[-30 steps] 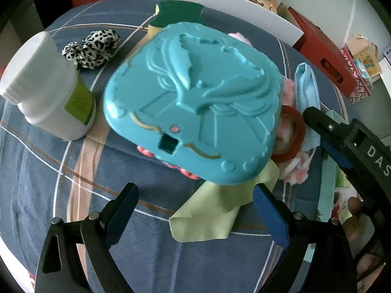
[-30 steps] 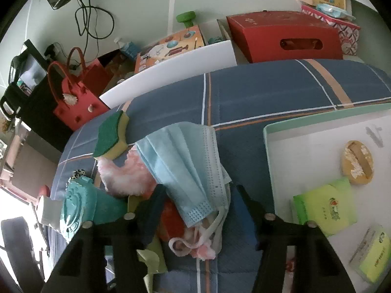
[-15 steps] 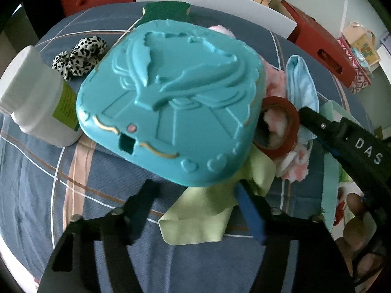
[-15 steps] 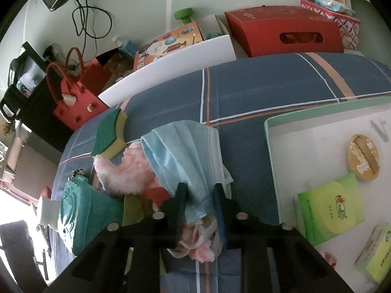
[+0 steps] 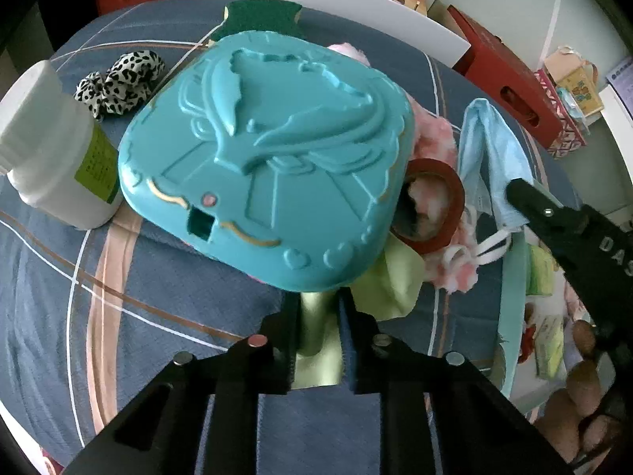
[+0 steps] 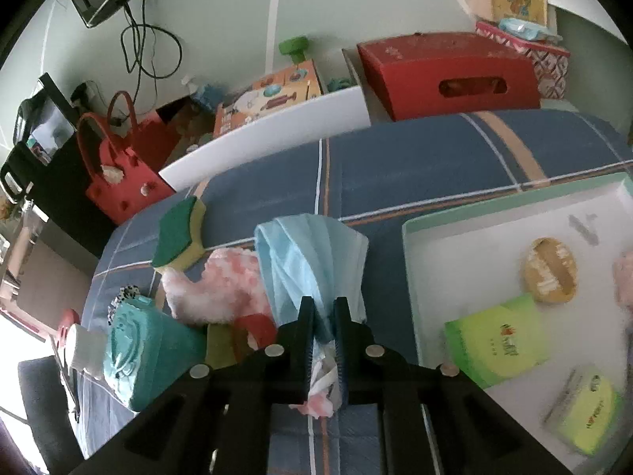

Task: Organize soft objects
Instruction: 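Grasp the yellow-green cloth with the left tool while the right tool grasps the blue face mask, then pull the cloth and face mask up out of the pile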

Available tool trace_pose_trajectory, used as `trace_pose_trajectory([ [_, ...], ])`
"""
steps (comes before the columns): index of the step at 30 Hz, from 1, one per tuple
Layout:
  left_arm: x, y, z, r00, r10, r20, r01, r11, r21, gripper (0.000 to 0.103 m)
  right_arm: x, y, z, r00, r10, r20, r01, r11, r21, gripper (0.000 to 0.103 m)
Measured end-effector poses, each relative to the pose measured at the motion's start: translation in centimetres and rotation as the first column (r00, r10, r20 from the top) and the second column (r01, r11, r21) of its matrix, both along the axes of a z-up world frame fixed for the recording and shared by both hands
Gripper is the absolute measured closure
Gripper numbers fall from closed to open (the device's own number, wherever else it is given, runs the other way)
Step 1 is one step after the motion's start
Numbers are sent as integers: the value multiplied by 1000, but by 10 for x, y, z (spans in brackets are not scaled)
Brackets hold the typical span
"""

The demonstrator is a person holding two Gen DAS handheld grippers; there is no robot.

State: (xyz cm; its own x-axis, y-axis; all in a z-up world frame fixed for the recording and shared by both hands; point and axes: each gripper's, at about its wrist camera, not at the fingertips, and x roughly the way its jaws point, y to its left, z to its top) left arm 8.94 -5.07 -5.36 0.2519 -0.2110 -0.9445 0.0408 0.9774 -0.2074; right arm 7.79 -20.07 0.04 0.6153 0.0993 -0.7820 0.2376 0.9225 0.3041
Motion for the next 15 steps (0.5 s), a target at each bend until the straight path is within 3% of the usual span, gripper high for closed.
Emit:
trace_pose_trajectory([
  [5, -9, 8, 3, 1000, 0, 2, 0, 1000, -18, 92, -8, -1, 13, 1000, -9, 21, 10, 999, -40, 95],
  [15, -16, 16, 10, 1000, 0, 0, 0, 999, -48, 93, -22, -2, 38, 997, -18, 78, 22, 998, -58, 96],
])
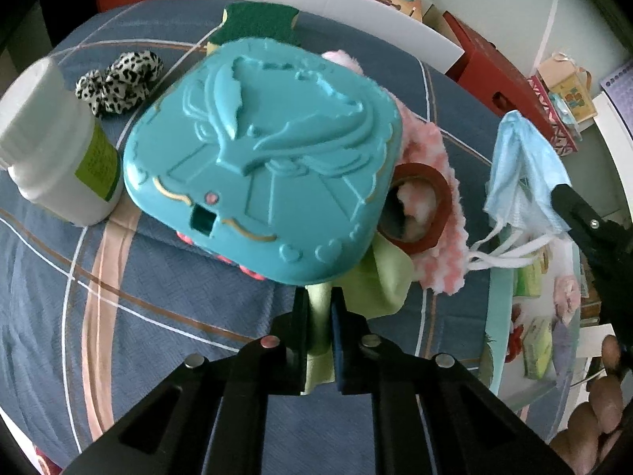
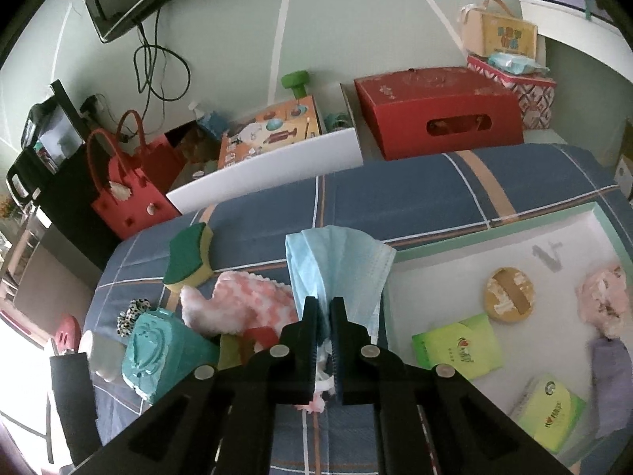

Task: Organize soft objects
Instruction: 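Pull the cloth and face mask up out of the pile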

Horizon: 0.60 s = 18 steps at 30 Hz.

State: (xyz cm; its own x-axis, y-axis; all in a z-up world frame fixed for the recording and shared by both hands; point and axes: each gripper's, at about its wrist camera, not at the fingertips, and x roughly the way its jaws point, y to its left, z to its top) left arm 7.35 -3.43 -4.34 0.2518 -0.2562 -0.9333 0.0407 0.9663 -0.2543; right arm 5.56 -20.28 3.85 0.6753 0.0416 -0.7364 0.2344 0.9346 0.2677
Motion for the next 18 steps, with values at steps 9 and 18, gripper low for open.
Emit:
trace_pose_trajectory([
  [9, -1, 3, -4, 1000, -8, -7, 8, 1000, 11, 94, 0, 1, 0, 1000, -5, -12, 5, 1000, -12, 96],
  [18, -3, -1, 24, 999, -13, 52, 16, 998, -65, 98, -7, -1, 11, 1000, -12, 25, 13, 1000, -8, 96],
])
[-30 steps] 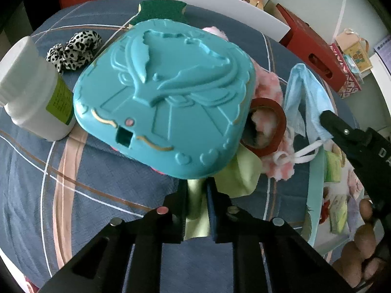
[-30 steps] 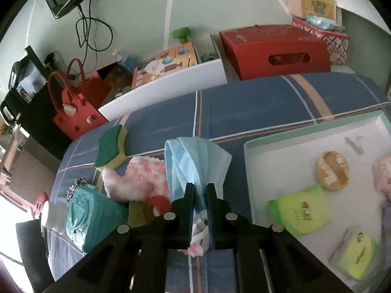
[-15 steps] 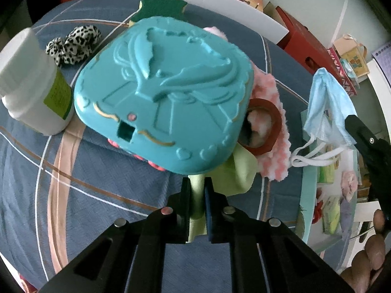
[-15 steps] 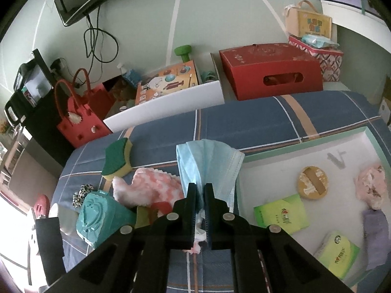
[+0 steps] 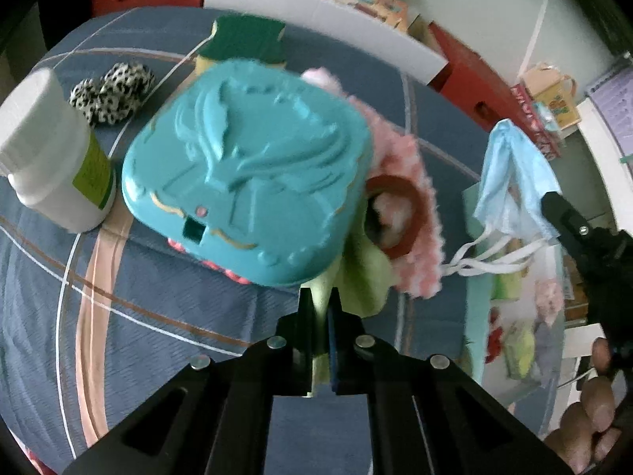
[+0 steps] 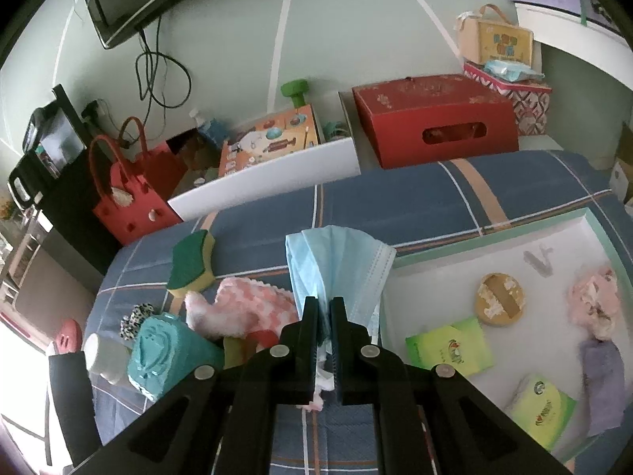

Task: Organize soft objects
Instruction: 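Pull the cloth and face mask up out of the pile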

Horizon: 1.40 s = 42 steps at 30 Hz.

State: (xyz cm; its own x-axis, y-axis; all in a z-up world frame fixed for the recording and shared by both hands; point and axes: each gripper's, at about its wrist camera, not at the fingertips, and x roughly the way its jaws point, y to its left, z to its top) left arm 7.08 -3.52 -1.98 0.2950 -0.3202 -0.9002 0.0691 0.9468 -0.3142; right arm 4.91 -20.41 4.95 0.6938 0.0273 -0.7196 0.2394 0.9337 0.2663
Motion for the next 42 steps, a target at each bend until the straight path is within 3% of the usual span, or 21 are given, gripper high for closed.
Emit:
trace_pose_trajectory([
  [13, -3, 12, 38, 993, 12, 116, 1, 994, -111, 98, -7, -4, 10, 1000, -12, 27, 12, 1000, 5, 96],
  [21, 2, 10, 60, 972, 6, 236, 32, 987, -156, 98, -14, -6, 17, 999, -13, 50, 13, 1000, 9, 96],
  [31, -11, 9, 103, 908, 2, 419, 111, 963, -245, 98, -28, -11, 33, 995, -28, 100, 27, 1000, 15, 96],
  [42, -43, 10, 152, 820, 10, 572, 171, 950, -262, 98, -52, -31, 53, 985, -97, 141, 96, 995, 15, 96],
])
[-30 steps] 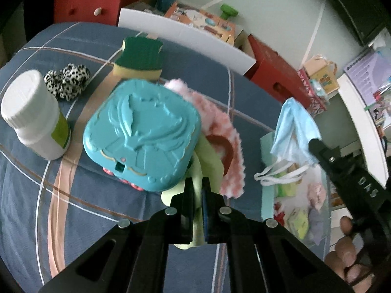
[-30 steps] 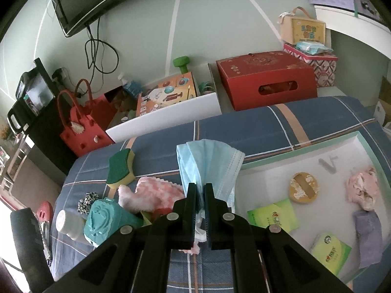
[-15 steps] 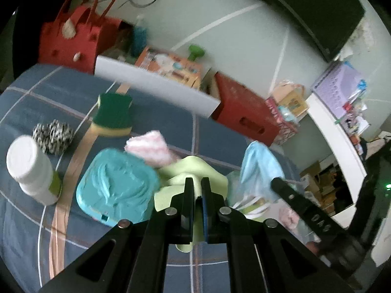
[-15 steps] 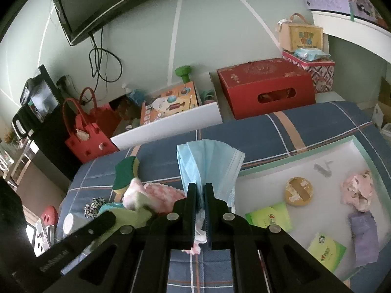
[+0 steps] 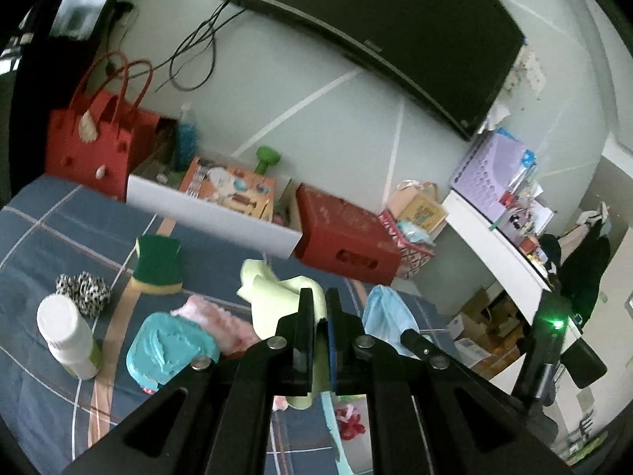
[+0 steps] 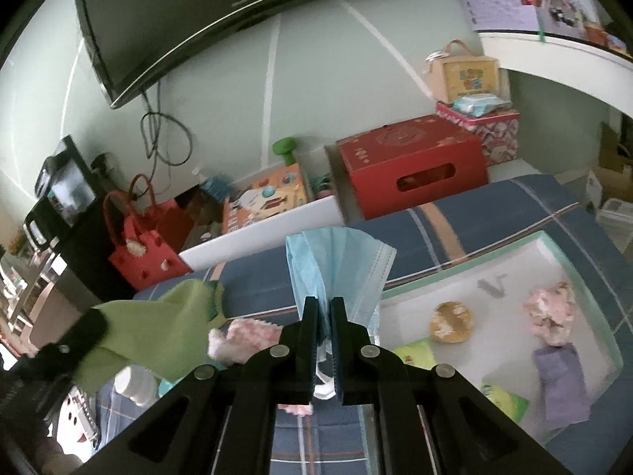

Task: Organize soft objects
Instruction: 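Pull the cloth and face mask up out of the pile, then carry the cloth and face mask over the white tray and release them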

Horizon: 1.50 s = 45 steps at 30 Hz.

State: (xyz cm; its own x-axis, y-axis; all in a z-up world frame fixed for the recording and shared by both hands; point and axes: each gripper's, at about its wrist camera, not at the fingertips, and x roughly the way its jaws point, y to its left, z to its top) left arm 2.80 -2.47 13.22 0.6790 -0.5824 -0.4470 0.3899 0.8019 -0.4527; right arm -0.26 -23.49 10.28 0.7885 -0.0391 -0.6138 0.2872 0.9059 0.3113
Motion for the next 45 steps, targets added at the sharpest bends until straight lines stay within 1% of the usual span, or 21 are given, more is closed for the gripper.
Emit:
trace_pose_trajectory([
  [3, -7, -8, 6, 999, -23, 30, 22, 1000, 10, 98, -5, -12, 1, 999, -50, -14, 50, 999, -22, 96],
  [7, -8, -29, 6, 998, -64, 29, 63, 997, 40, 98, -13, -37, 0, 991, -127, -35, 126, 992, -29, 96],
  [10, -6, -51, 7, 993, -115, 20, 113, 990, 81, 98, -19, -57, -2, 982, -184, -46, 183, 983, -24, 96],
  [15, -3, -94, 9, 979, -199, 43, 189, 967, 169, 98, -25, -84, -8, 955, -285, -82, 282, 958, -55, 96],
  [18, 1, -120, 2, 970, -241, 38, 231, 955, 185, 98, -29, -100, -13, 941, -325, -97, 322, 945, -52, 96],
  [23, 10, -156, -28, 956, -293, 4, 286, 937, 199, 98, -34, -121, -25, 915, -380, -135, 378, 925, -47, 96],
  [26, 19, -171, -50, 950, -312, -19, 309, 927, 213, 98, -34, -134, -36, 914, -381, -142, 386, 923, 8, 96],
  [28, 24, -178, -63, 950, -309, -35, 309, 923, 232, 98, -32, -139, -43, 913, -380, -151, 387, 922, 17, 96],
  [32, 36, -185, -90, 949, -300, -93, 314, 921, 231, 98, -26, -147, -61, 904, -382, -192, 397, 917, 45, 96],
  [36, 43, -191, -112, 946, -288, -149, 320, 907, 275, 98, -19, -144, -72, 895, -373, -244, 390, 921, 23, 96],
  [38, 46, -192, -122, 939, -280, -199, 328, 901, 284, 98, -16, -143, -77, 885, -372, -281, 390, 921, 10, 94],
  [41, 48, -195, -135, 928, -268, -259, 343, 887, 309, 98, -15, -144, -86, 870, -366, -329, 393, 919, 17, 94],
  [43, 47, -198, -143, 920, -258, -294, 352, 873, 338, 98, -15, -146, -92, 855, -366, -368, 401, 916, 20, 94],
  [45, 47, -200, -149, 911, -254, -324, 364, 864, 347, 98, -16, -148, -98, 838, -369, -402, 410, 912, 18, 94],
])
